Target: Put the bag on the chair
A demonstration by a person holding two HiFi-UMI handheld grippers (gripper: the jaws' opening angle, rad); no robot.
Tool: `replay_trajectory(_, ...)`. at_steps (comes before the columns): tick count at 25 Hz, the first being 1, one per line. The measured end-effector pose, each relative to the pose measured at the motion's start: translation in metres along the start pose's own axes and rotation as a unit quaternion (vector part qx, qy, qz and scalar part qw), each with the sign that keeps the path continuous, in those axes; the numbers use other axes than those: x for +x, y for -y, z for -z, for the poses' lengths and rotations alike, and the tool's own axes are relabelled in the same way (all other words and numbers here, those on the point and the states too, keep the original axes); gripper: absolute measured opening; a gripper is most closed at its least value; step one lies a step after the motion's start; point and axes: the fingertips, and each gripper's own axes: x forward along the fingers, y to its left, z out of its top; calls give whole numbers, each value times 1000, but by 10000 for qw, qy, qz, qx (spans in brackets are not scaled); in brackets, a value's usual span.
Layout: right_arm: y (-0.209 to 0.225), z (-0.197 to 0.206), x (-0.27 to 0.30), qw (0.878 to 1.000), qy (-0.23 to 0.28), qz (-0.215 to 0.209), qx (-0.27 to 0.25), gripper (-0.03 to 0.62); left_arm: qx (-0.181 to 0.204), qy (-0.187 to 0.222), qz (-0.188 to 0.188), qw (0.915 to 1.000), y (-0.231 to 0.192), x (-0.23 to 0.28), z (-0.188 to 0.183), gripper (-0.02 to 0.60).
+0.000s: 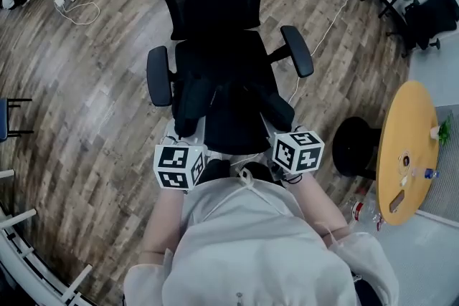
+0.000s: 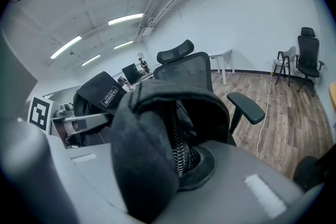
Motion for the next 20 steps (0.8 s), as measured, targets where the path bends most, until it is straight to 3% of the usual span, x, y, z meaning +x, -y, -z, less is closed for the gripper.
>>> replay_trajectory(9,22,-21,52,9997,-239,74,77,28,-168,-252,34,9995,-32,54,-3,23)
replay_trajectory(20,80,-57,150,9975,-661,-211,-141,28,-705,-461,-465,9954,-75,151,8,23)
